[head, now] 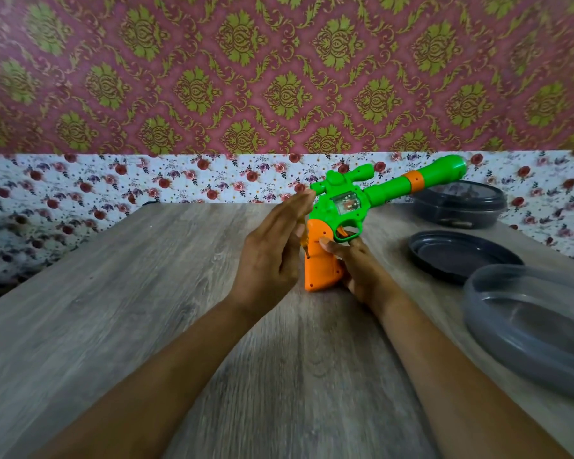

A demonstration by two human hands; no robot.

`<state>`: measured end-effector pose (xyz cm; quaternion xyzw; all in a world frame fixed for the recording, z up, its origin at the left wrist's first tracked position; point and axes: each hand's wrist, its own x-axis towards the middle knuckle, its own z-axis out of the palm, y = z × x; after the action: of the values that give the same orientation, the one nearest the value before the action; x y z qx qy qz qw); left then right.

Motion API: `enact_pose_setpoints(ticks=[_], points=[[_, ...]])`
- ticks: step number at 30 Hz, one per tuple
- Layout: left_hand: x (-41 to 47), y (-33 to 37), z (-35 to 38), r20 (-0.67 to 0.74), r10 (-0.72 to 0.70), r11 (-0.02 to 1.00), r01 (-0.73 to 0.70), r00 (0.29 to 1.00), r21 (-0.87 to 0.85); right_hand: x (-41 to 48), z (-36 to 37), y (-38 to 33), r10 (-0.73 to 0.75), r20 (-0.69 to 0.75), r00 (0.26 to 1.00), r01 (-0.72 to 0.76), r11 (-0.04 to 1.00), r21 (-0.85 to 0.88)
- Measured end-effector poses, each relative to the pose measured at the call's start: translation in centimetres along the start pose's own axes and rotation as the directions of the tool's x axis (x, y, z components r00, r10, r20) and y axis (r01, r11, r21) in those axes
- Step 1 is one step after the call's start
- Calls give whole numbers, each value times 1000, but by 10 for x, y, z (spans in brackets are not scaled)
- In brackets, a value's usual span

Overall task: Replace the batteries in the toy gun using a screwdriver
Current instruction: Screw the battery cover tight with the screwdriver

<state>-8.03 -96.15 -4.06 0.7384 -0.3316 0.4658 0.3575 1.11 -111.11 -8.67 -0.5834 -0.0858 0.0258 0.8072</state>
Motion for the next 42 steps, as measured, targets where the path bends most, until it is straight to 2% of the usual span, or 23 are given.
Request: enact_pose_setpoints(ticks=[5,11,18,32,42], points=[[0,4,-1,40,-8,999,9,999,-37,-2,0,-1,-4,12,1000,4,1000,3],[1,2,-2,-66,7,999,-4,998,50,-7,4,-6,-18,11,1000,17,999,29],[5,-4,-7,-92,11,995,-1,996,102,-8,4,-8,-5,-11,1000,6,1000,21],[0,-1,0,-4,60,994,-60,998,86,-8,5,-6,-23,33,999,22,999,42],[-2,-5,0,34,-34,997,32,999,65,-9,6,-7,-12,14,1000,11,1000,9]])
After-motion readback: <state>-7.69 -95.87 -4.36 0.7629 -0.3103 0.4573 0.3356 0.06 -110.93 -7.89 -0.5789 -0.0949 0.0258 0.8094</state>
